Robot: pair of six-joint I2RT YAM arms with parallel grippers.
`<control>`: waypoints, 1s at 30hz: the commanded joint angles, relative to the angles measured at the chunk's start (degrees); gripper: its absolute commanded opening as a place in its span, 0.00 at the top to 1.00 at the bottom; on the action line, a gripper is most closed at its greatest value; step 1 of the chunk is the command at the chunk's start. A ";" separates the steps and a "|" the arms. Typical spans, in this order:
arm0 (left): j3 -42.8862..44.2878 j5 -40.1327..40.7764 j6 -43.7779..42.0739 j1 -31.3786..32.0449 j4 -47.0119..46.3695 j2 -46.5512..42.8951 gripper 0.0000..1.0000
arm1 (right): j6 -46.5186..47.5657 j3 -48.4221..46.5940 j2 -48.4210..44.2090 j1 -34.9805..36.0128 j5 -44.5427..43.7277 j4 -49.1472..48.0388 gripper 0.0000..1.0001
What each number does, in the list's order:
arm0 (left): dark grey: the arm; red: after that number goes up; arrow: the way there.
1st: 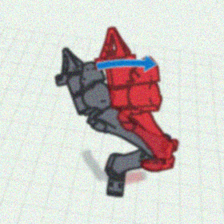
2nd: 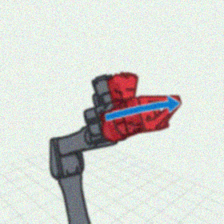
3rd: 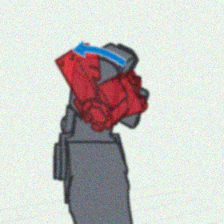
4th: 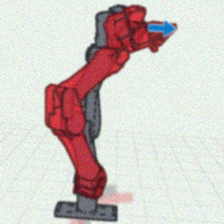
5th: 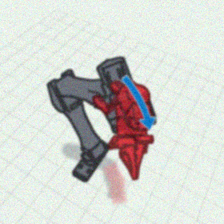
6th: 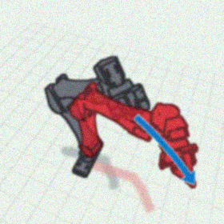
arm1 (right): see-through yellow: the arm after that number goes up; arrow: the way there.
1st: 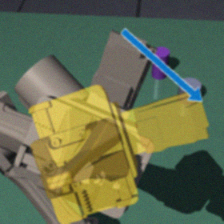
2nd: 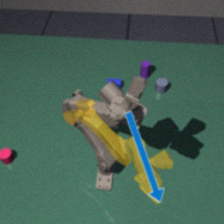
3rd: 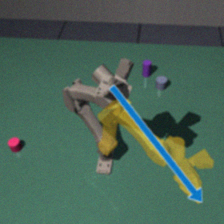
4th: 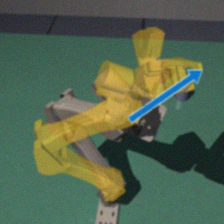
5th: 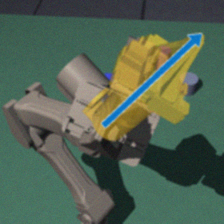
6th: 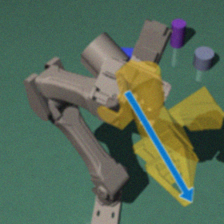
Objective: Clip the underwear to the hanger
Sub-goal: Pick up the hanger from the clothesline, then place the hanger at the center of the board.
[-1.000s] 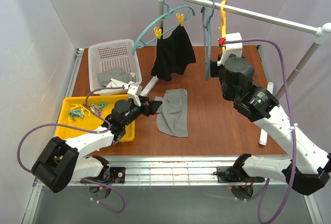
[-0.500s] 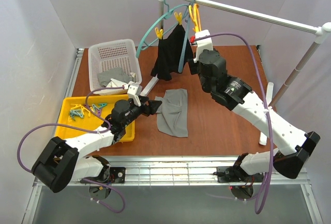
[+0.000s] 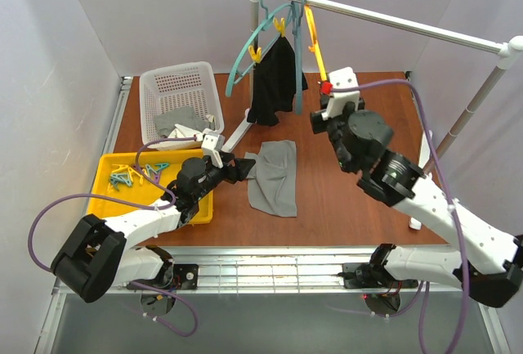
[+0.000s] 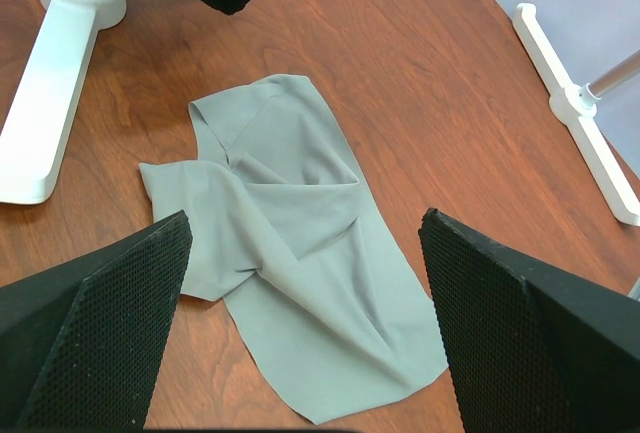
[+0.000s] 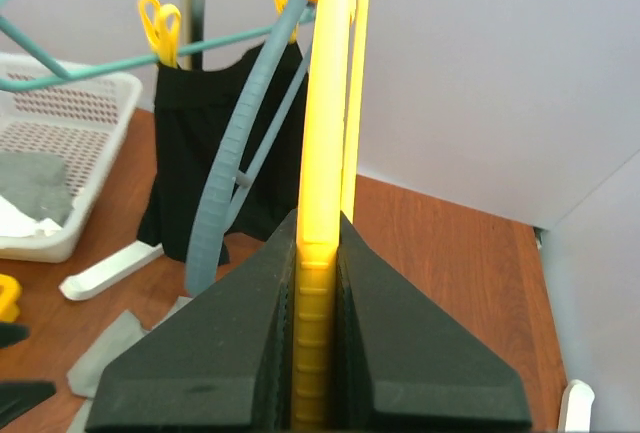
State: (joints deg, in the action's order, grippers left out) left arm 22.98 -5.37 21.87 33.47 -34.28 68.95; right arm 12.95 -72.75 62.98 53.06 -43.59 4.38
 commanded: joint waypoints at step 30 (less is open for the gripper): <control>-5.92 12.65 -3.94 -0.08 -5.97 -3.11 0.20 | -36.33 40.04 -18.68 3.54 -7.22 3.36 0.99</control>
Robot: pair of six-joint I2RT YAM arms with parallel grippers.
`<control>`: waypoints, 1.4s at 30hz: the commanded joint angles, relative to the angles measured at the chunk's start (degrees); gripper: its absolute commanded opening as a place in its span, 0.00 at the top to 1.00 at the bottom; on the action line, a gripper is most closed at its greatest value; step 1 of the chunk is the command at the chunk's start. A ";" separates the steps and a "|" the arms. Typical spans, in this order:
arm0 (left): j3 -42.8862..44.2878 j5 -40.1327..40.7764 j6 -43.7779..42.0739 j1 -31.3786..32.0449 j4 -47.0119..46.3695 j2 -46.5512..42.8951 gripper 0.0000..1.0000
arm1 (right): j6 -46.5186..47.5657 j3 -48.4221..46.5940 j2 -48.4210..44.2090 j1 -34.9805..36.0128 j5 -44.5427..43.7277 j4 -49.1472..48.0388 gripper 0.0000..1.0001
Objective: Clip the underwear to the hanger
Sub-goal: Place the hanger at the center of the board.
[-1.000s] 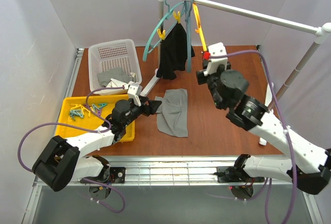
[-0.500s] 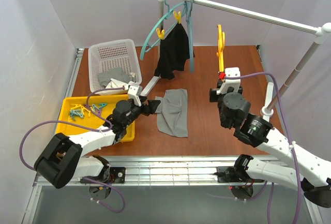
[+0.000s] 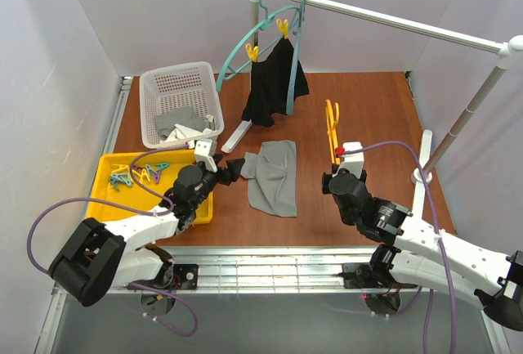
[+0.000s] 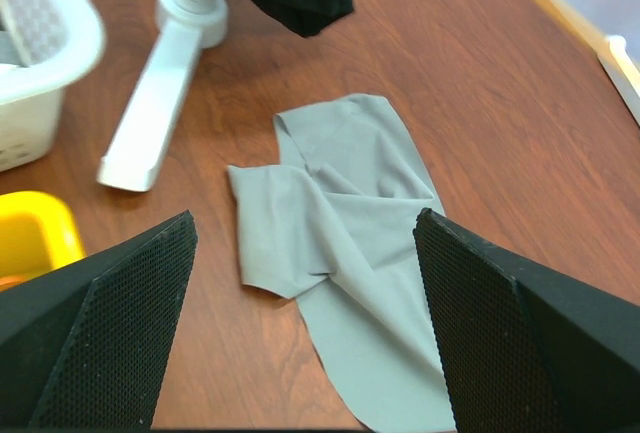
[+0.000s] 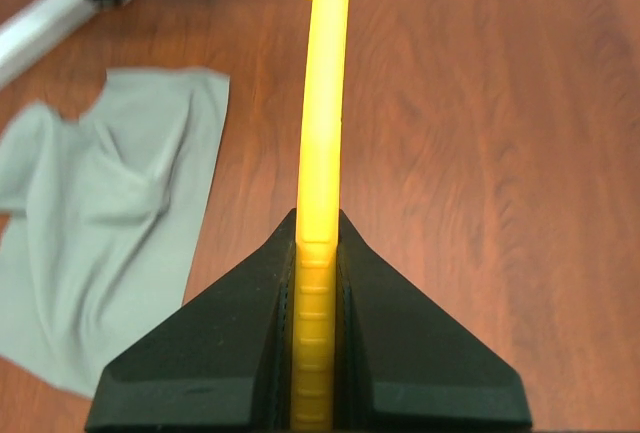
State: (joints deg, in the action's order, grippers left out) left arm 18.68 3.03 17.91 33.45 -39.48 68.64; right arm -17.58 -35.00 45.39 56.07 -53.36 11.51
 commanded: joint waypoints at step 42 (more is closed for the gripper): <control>-8.48 16.05 7.49 -9.02 1.25 -8.62 0.18 | -13.18 27.01 16.31 -2.02 13.81 -51.94 0.99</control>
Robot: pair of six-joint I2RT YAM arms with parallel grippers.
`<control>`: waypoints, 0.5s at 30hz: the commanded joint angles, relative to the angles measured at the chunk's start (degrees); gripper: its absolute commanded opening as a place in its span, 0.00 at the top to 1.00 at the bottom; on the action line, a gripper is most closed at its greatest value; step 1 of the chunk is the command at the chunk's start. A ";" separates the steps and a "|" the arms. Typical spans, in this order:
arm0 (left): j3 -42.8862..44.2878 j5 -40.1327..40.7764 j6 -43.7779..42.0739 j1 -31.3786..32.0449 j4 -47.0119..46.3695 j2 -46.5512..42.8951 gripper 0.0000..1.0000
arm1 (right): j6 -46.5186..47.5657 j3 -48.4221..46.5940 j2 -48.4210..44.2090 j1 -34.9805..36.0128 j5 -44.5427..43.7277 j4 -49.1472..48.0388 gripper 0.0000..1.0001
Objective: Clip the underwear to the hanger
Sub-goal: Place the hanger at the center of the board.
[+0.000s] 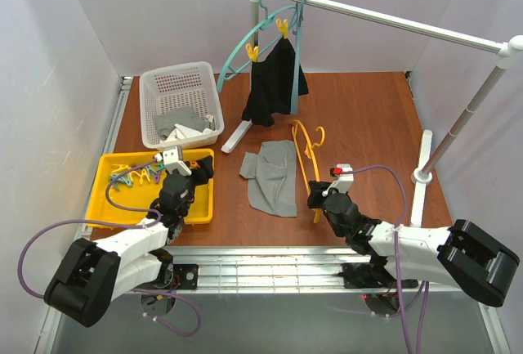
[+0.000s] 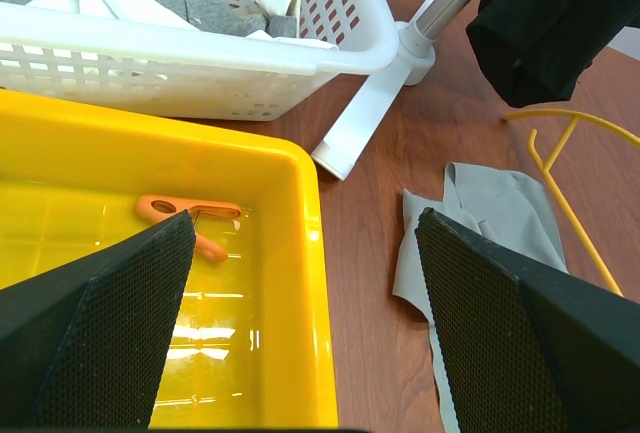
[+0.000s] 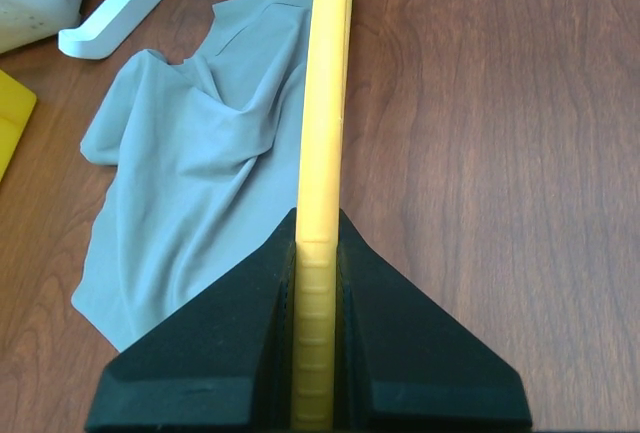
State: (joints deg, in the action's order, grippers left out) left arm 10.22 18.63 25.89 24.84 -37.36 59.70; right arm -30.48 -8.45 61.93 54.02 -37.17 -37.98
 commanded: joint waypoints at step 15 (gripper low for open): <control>-0.73 -2.29 -1.01 -0.32 -0.78 -2.93 0.17 | -5.56 1.42 10.40 0.21 1.39 -2.45 0.94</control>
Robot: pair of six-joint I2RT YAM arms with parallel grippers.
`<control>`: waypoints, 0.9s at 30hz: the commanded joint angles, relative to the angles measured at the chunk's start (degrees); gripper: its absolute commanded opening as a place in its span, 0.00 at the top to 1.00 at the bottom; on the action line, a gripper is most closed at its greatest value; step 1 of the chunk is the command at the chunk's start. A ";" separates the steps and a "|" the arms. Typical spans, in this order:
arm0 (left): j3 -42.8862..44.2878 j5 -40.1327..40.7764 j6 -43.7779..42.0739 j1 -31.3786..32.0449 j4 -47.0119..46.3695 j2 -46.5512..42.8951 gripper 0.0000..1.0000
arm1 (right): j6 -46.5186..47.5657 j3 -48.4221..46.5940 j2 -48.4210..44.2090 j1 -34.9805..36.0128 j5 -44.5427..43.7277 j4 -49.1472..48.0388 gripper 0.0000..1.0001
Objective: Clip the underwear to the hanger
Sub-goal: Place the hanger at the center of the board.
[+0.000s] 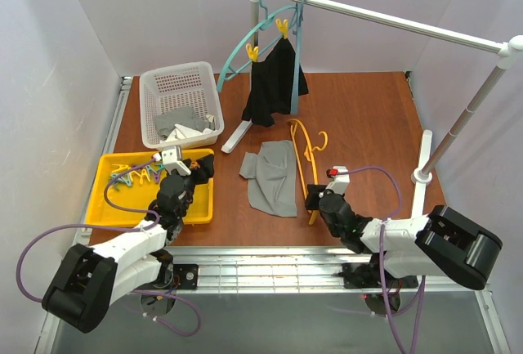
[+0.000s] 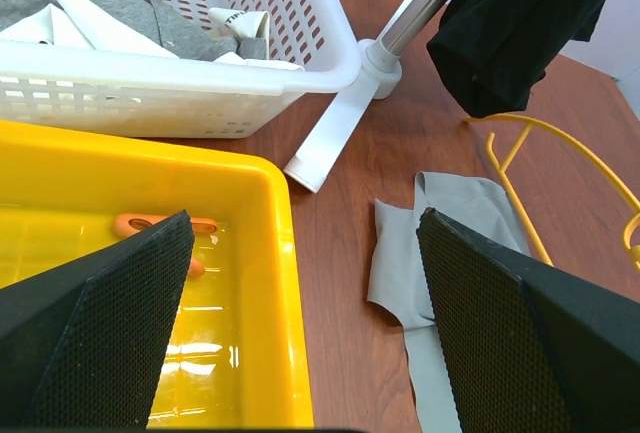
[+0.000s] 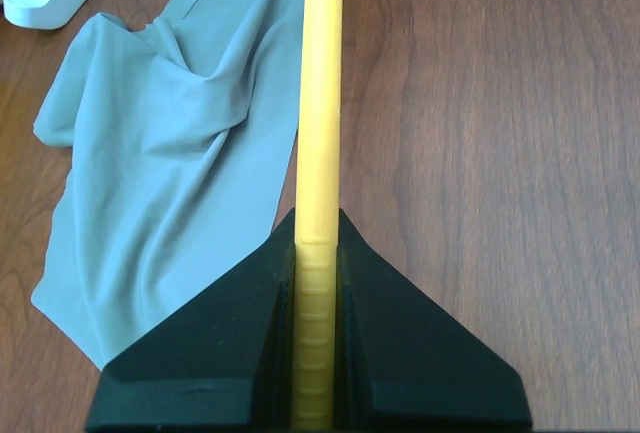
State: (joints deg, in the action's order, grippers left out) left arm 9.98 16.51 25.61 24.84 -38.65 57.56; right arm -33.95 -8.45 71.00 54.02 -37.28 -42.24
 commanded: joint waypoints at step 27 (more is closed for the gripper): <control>0.92 5.55 0.32 -1.28 3.76 1.06 0.17 | 11.34 -3.14 -7.70 3.64 -1.59 8.49 0.70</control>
State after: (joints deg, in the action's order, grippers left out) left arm 10.00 18.85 25.45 24.69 -37.50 59.02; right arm -31.27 -8.60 67.42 56.53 -37.69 -33.50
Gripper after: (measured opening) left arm 0.831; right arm 0.266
